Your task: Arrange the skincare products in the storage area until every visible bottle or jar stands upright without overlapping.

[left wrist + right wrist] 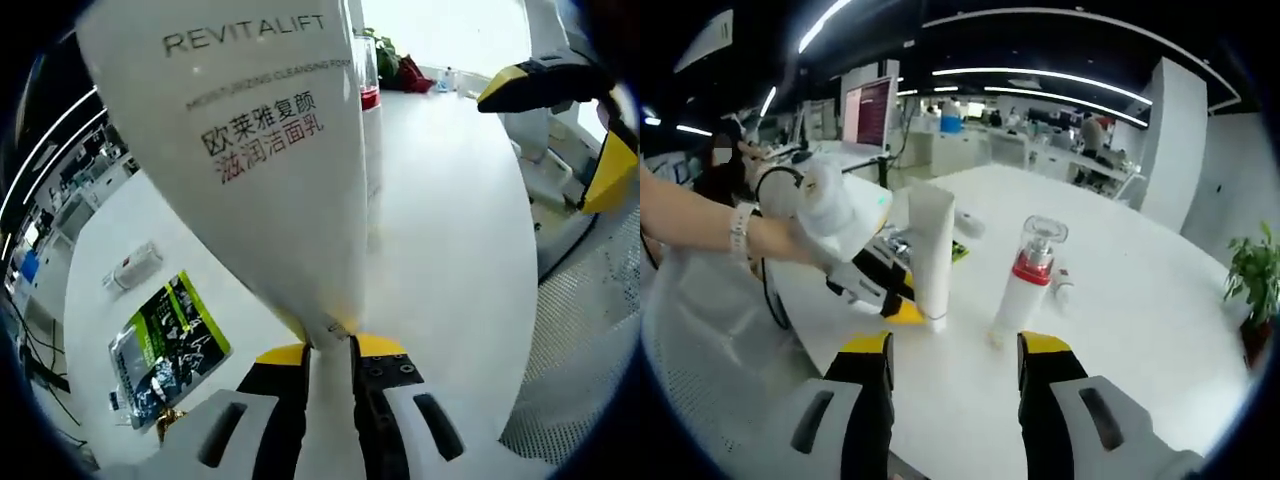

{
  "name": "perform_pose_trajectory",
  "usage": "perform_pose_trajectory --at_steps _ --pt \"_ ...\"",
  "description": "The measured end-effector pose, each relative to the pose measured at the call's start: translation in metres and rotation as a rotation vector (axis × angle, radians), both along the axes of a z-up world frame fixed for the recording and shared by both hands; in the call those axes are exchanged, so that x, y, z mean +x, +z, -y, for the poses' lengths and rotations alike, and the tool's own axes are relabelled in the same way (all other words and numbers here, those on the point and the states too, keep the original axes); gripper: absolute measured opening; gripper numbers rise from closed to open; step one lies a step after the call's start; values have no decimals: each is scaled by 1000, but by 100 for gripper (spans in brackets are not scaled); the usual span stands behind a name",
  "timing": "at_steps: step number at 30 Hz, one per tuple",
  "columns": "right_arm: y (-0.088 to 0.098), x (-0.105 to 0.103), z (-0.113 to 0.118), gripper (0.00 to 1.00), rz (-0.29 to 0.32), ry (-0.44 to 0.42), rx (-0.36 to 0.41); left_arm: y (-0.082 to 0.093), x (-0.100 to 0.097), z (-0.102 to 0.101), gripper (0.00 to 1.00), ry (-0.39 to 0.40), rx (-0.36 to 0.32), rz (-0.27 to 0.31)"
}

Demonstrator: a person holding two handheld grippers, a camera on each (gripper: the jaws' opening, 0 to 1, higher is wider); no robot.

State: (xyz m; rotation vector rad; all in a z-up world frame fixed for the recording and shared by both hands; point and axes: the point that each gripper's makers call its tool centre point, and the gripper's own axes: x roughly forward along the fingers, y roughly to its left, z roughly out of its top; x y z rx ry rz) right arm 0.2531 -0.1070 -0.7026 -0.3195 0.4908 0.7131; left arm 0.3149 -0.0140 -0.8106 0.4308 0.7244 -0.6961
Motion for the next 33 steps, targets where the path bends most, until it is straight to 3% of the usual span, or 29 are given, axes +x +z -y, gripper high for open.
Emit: perform_pose_trajectory --at_steps 16,33 --pt "-2 5 7 52 -7 -35 2 0 30 24 13 -2 -17 38" --pt "-1 8 9 53 2 -47 -10 -4 35 36 12 8 -34 34"
